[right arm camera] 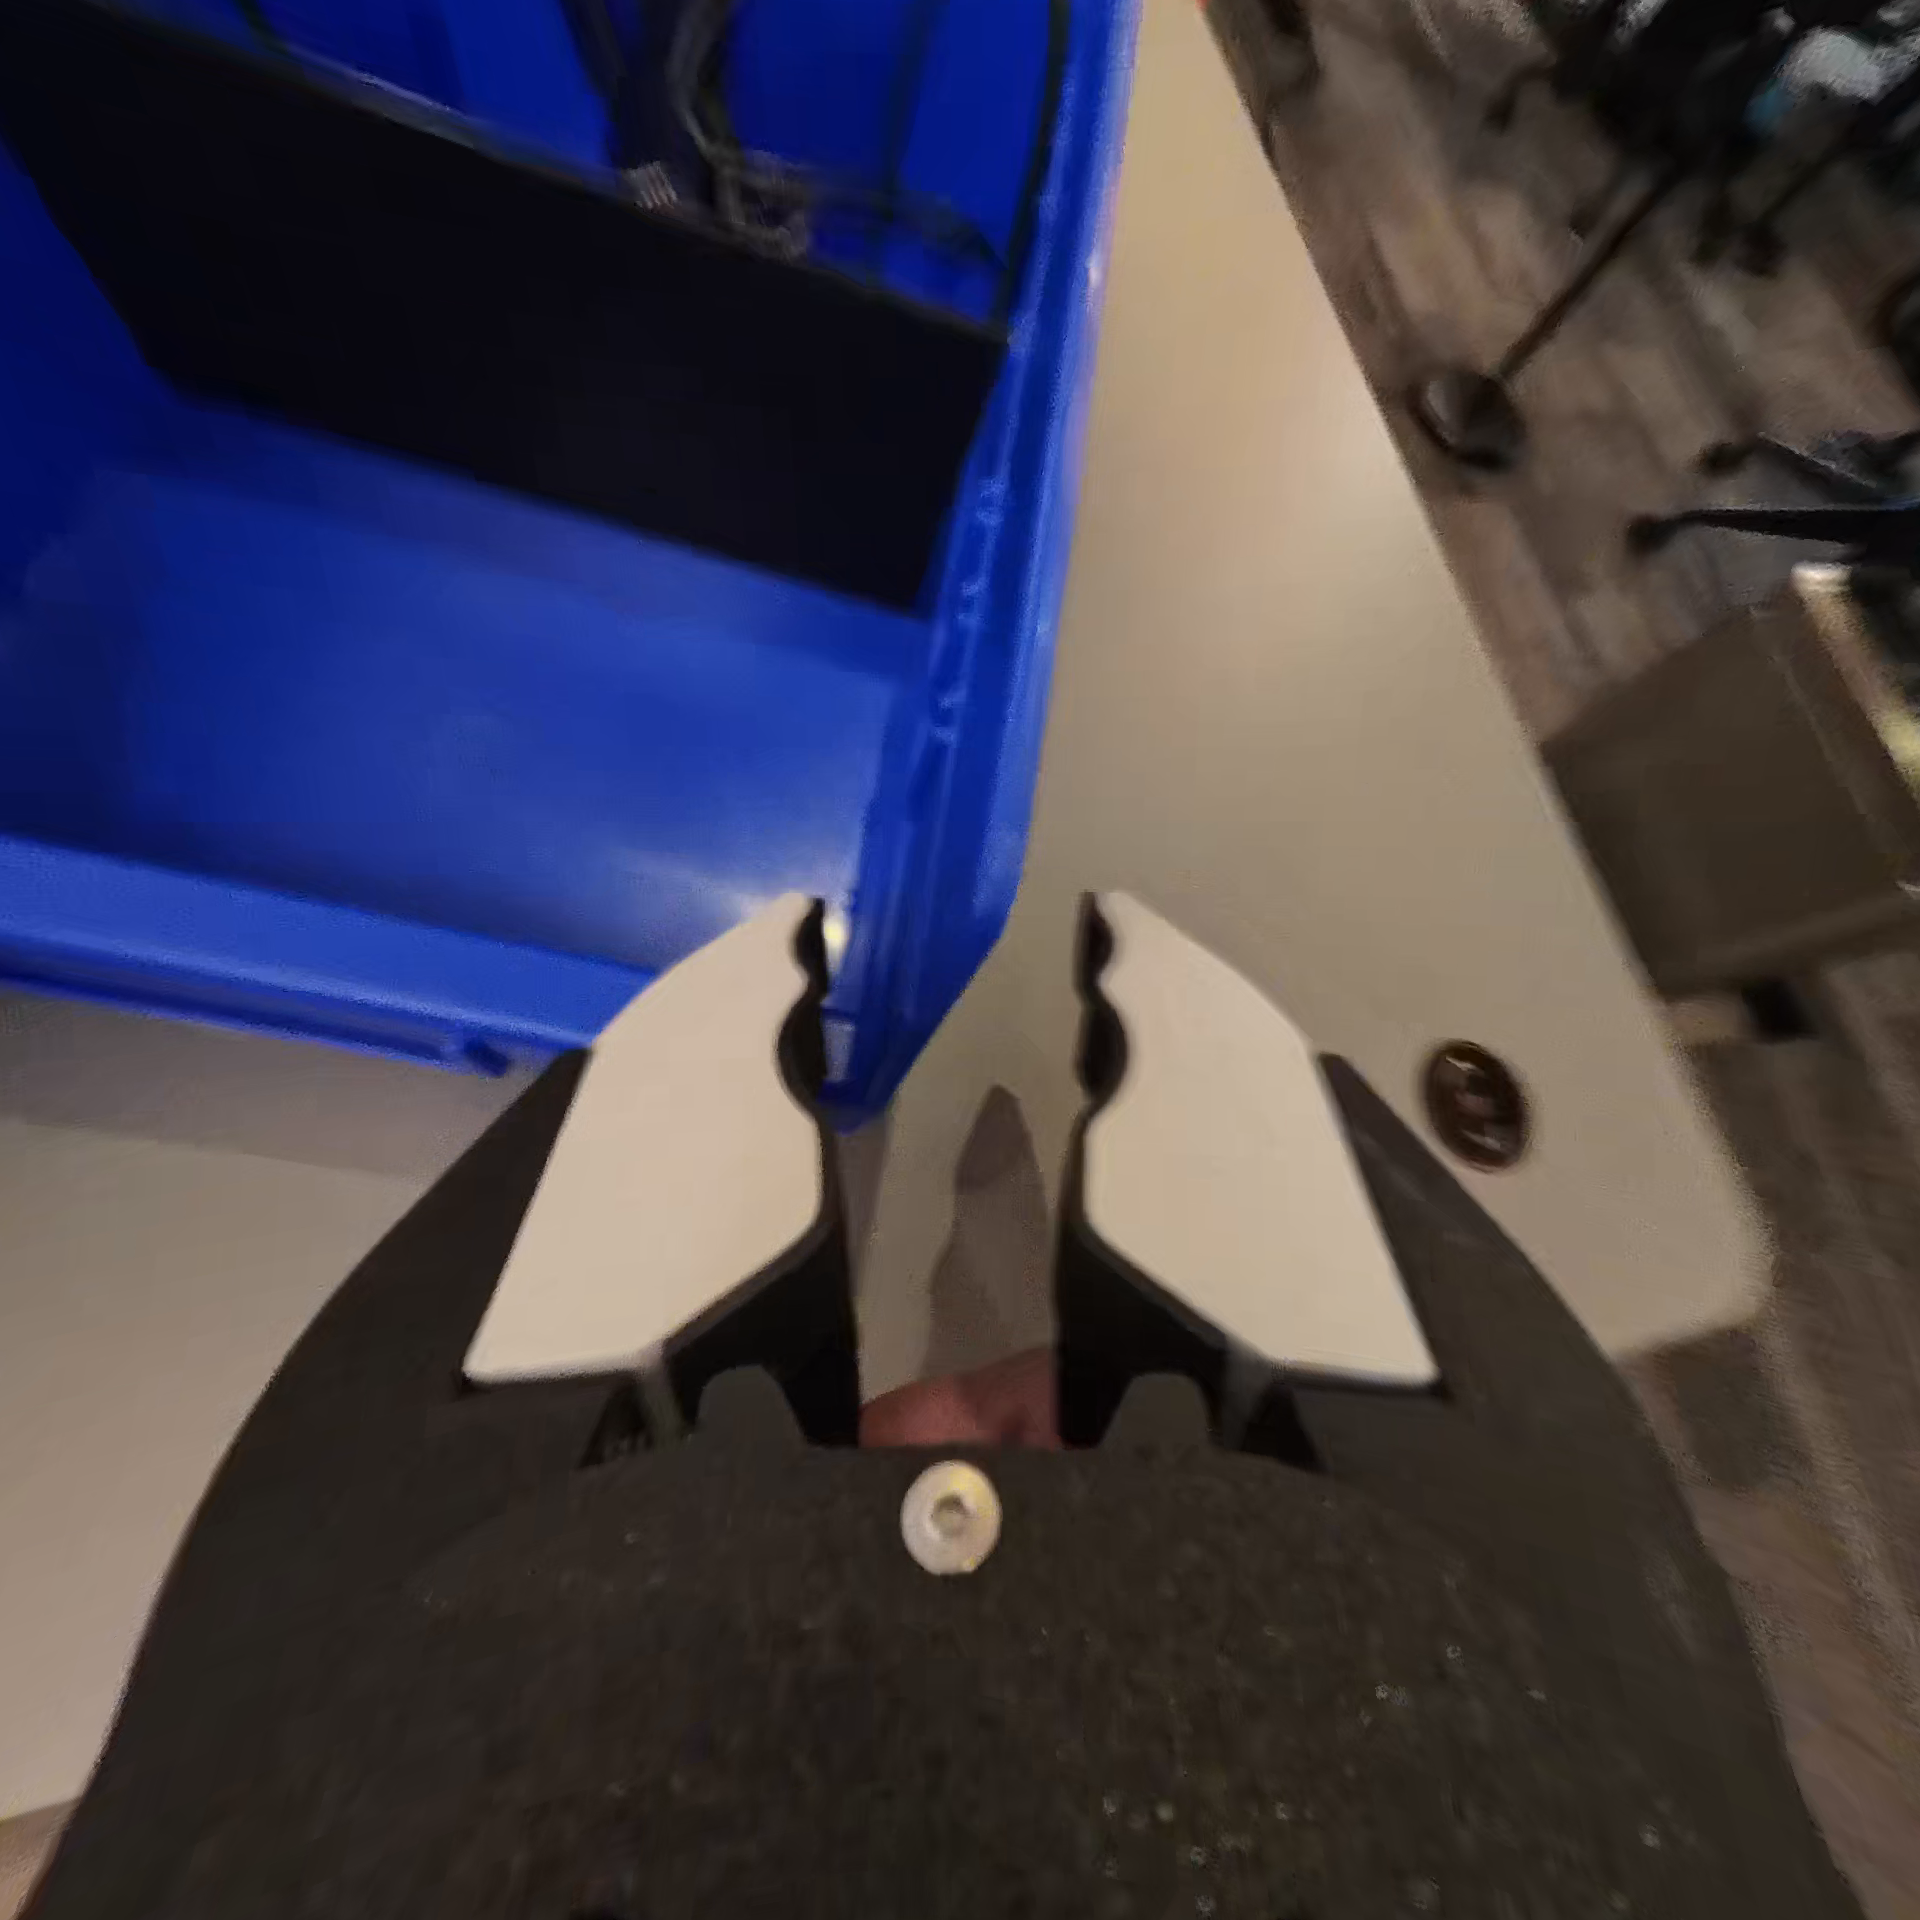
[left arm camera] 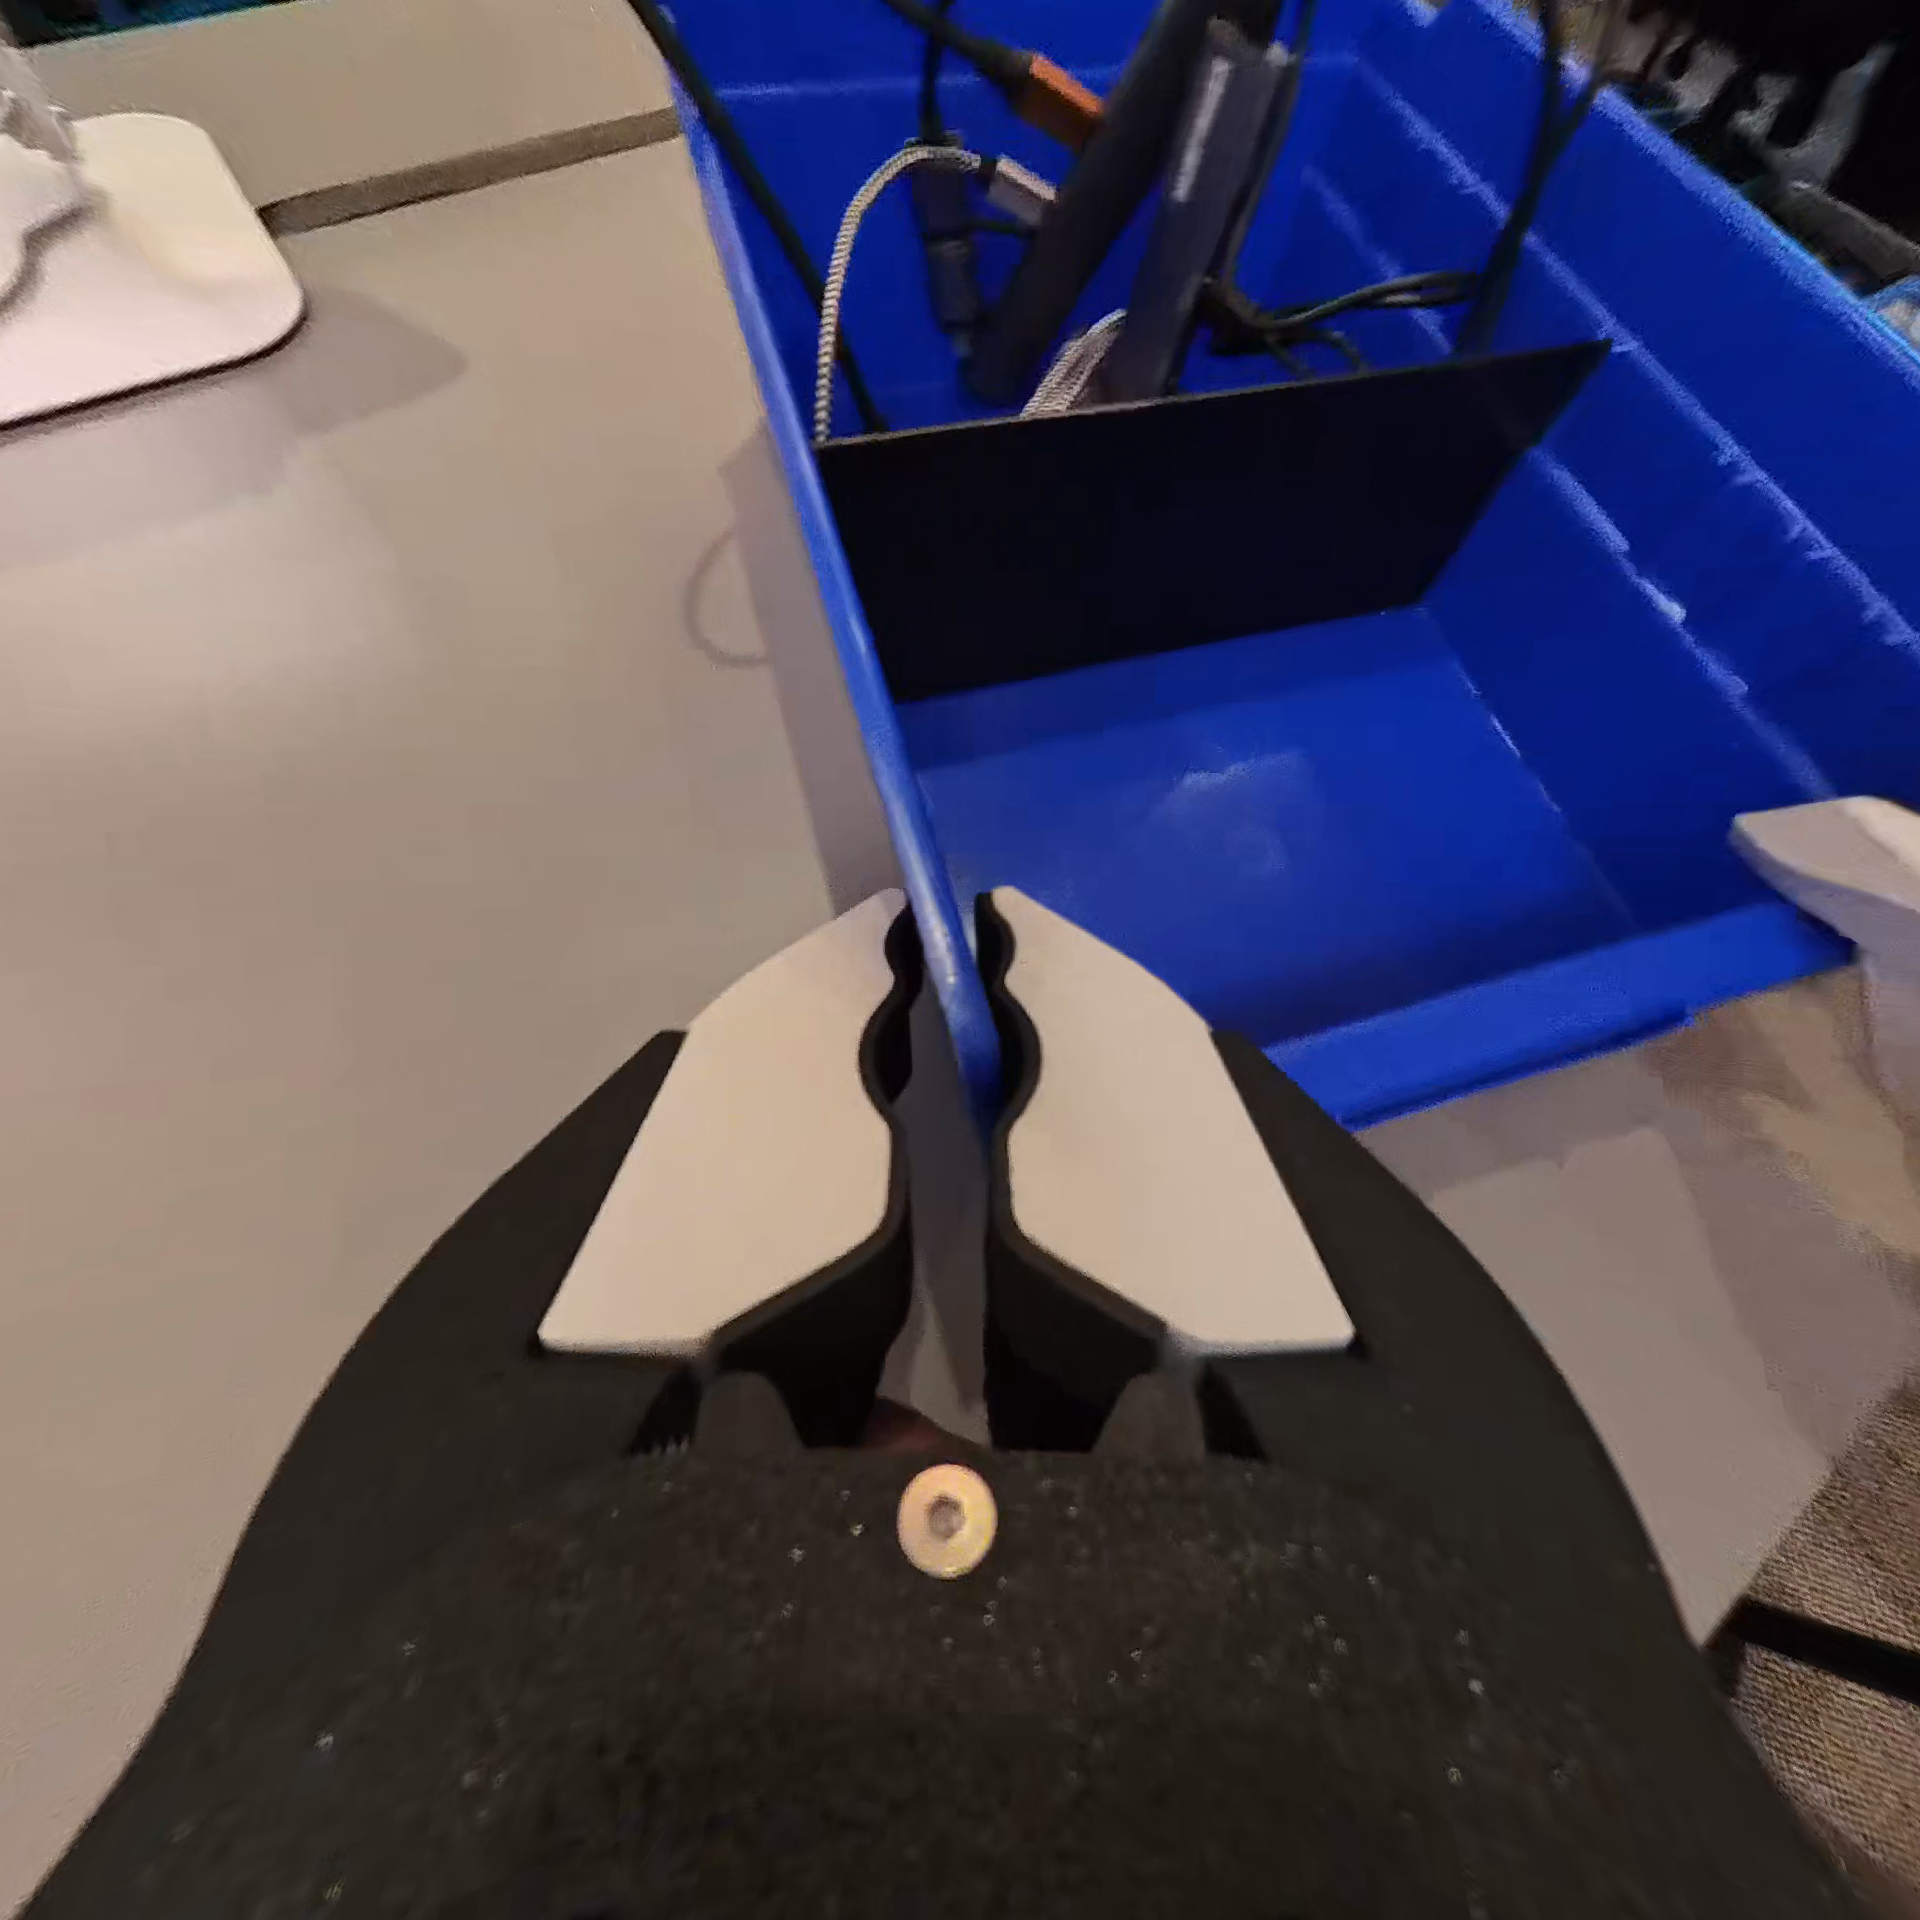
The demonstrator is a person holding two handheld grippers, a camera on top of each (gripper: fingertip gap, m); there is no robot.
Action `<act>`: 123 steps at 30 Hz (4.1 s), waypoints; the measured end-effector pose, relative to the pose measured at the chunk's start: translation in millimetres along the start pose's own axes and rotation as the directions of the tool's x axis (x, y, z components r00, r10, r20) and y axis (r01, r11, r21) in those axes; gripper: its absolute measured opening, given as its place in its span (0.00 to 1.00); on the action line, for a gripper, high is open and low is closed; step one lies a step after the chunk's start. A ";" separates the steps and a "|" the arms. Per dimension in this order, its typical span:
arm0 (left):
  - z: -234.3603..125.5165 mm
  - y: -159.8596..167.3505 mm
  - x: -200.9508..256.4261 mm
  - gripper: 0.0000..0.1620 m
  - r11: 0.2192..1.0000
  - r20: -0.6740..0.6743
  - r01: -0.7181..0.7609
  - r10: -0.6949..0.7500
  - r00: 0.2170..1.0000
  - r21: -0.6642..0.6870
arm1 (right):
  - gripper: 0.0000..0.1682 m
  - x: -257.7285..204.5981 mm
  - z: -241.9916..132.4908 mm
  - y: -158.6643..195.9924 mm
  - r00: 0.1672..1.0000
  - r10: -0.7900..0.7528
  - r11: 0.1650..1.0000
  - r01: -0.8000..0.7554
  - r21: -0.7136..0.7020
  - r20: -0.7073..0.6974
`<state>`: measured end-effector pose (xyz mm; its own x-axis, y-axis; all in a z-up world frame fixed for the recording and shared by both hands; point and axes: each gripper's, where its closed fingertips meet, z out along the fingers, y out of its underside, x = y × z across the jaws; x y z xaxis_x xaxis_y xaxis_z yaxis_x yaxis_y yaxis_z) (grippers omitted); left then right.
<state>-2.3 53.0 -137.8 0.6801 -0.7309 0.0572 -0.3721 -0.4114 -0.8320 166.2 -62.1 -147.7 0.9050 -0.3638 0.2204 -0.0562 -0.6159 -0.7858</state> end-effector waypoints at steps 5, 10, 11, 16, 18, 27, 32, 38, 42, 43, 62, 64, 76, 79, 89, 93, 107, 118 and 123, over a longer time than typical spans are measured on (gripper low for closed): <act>-17.9 5.0 -15.0 0.04 0.999 0.068 -0.023 0.022 0.997 0.024 | 0.03 -30.1 -2.4 -7.7 0.972 0.147 0.988 -0.155 0.029 0.184; -72.4 12.0 -71.0 0.03 0.997 0.180 -0.036 0.023 0.983 0.070 | 0.03 -95.0 -24.5 -25.6 0.965 0.099 0.987 -0.127 0.101 0.242; -85.3 14.7 -87.4 0.03 0.997 0.204 -0.028 0.012 0.979 0.076 | 0.03 -112.9 -30.0 -33.4 0.963 0.078 0.987 -0.111 0.119 0.257; -140.9 33.3 -174.7 0.03 0.998 0.350 0.007 -0.029 0.936 0.064 | 0.03 -214.9 -34.2 -62.2 0.930 -0.019 0.990 -0.034 0.137 0.367; -150.6 46.3 -201.4 0.03 0.998 0.378 0.044 -0.061 0.924 0.054 | 0.03 -246.8 -32.0 -67.9 0.919 -0.061 0.990 0.006 0.141 0.388; -159.5 74.1 -196.0 0.16 0.991 0.185 0.087 -0.105 0.977 0.099 | 0.09 -255.5 -26.6 -58.1 0.872 -0.121 0.987 0.056 0.150 0.474; -239.9 85.8 -244.4 0.28 0.943 0.204 0.261 -0.302 0.931 0.205 | 0.14 -223.6 -64.9 -44.2 0.836 -0.165 0.977 0.066 0.203 0.523; -322.5 128.2 -368.7 0.37 0.893 0.382 0.363 -0.443 0.811 0.265 | 0.13 -222.0 -89.1 -23.8 0.826 -0.137 0.984 0.049 0.173 0.547; -300.2 126.6 -410.2 0.36 0.921 0.355 0.316 -0.382 0.853 0.229 | 0.12 -261.1 -102.1 -41.9 0.758 -0.154 0.979 0.031 0.202 0.634; -290.6 122.3 -413.2 0.32 0.928 0.329 0.301 -0.360 0.873 0.217 | 0.12 -272.3 -105.4 -45.9 0.735 -0.175 0.976 0.045 0.211 0.655; -339.8 193.1 -359.0 0.03 0.936 0.505 0.323 -0.347 0.790 0.139 | 0.29 -479.2 -162.9 -48.8 0.541 -0.269 0.957 0.058 0.284 0.797; -350.6 200.6 -349.2 0.02 0.929 0.497 0.334 -0.367 0.786 0.157 | 0.31 -500.0 -163.0 -42.6 0.542 -0.282 0.957 0.101 0.272 0.792; -381.5 203.7 -311.6 0.02 0.920 0.605 0.321 -0.391 0.693 0.226 | 0.04 -485.1 -177.0 -54.2 0.700 -0.346 0.927 0.152 0.343 0.625; -393.0 168.6 -297.8 0.02 0.918 0.640 0.234 -0.392 0.661 0.320 | 0.04 -463.6 -190.4 -84.9 0.731 -0.349 0.896 0.076 0.438 0.587; -297.2 -13.1 -207.9 0.02 0.913 0.492 0.010 -0.229 0.840 0.408 | 0.05 -268.4 -174.7 -181.8 0.899 -0.278 0.792 0.016 0.610 0.338; -212.2 -62.6 -124.6 0.02 0.930 0.377 -0.030 -0.118 0.919 0.365 | 0.04 -151.8 -129.6 -170.4 0.955 -0.137 0.850 -0.023 0.527 0.263; 22.6 -22.0 34.7 0.05 0.999 0.169 -0.009 0.002 0.986 0.041 | 0.03 40.1 39.7 -60.3 0.961 0.084 0.976 -0.132 0.170 0.262; 58.3 -44.6 50.1 0.13 0.998 0.110 -0.040 0.034 0.993 0.055 | 0.03 60.9 101.4 -86.0 0.924 0.109 0.985 -0.150 0.084 0.366; 20.3 -62.6 52.2 0.17 0.988 -0.122 0.103 -0.089 0.988 0.114 | 0.16 76.0 85.5 -98.0 0.962 0.105 0.981 -0.142 0.133 0.250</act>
<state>69.4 51.7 -93.9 0.6280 -0.7526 0.1980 -0.2259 -0.4198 -0.8791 276.5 30.3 -103.4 0.9706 -0.2402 -0.0153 -0.1275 -0.4595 -0.8790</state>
